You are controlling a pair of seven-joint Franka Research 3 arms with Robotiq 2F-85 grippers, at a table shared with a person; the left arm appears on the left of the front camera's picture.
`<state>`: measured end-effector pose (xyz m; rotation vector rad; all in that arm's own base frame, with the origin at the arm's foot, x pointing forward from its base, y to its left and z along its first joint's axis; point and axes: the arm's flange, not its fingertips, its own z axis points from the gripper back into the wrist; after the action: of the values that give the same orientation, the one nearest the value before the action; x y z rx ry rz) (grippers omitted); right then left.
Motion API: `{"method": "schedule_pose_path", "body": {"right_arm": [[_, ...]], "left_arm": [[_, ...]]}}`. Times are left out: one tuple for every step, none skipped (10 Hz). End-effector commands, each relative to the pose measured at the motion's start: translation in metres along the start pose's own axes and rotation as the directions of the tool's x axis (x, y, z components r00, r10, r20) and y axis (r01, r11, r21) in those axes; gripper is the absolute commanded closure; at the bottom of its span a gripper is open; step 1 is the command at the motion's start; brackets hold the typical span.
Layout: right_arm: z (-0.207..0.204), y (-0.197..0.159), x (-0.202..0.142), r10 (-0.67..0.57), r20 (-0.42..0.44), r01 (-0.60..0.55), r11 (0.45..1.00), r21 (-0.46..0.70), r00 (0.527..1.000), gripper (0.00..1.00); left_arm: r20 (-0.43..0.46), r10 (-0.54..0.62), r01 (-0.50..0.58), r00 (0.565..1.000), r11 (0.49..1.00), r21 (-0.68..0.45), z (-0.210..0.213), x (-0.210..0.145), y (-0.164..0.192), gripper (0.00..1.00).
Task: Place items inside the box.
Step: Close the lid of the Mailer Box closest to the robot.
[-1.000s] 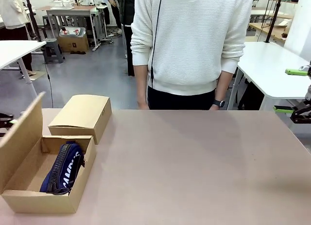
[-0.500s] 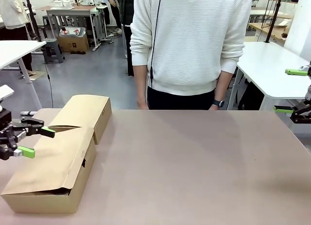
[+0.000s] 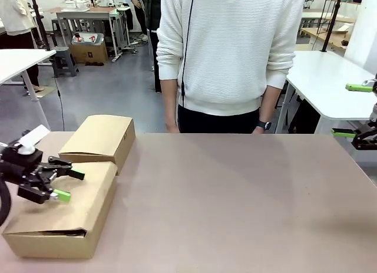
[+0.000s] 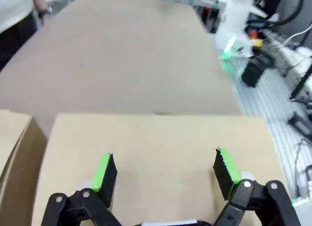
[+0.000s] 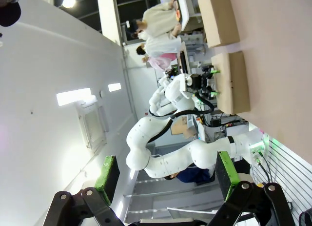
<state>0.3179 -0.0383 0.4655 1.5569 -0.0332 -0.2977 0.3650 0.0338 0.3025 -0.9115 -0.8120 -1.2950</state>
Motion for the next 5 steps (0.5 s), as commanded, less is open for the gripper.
{"method": "schedule_pose_path", "body": {"right_arm": [[0.001, 0.005, -0.001, -0.019, -0.003, 0.019, 1.000, 0.016, 1.000, 0.00], [0.001, 0.005, -0.001, -0.019, -0.003, 0.019, 1.000, 0.016, 1.000, 0.00], [0.001, 0.005, -0.001, -0.019, -0.003, 0.019, 1.000, 0.016, 1.000, 0.00], [0.001, 0.005, -0.001, -0.019, -0.003, 0.019, 1.000, 0.016, 1.000, 0.00], [0.001, 0.005, -0.001, -0.019, -0.003, 0.019, 1.000, 0.016, 1.000, 0.00]], "left_arm": [[-0.005, -0.106, 0.106, 0.994, 0.990, 0.088, -0.046, -0.012, -0.050, 0.00], [-0.012, -0.180, 0.181, 0.984, 0.977, 0.110, -0.050, -0.013, -0.056, 0.00], [0.003, -0.210, 0.209, 0.978, 0.974, 0.091, -0.052, -0.011, -0.060, 0.00], [0.003, -0.216, 0.215, 0.976, 0.973, 0.079, -0.050, -0.009, -0.061, 0.00], [0.008, -0.223, 0.221, 0.975, 0.972, 0.075, -0.048, -0.005, -0.063, 0.00]]}}
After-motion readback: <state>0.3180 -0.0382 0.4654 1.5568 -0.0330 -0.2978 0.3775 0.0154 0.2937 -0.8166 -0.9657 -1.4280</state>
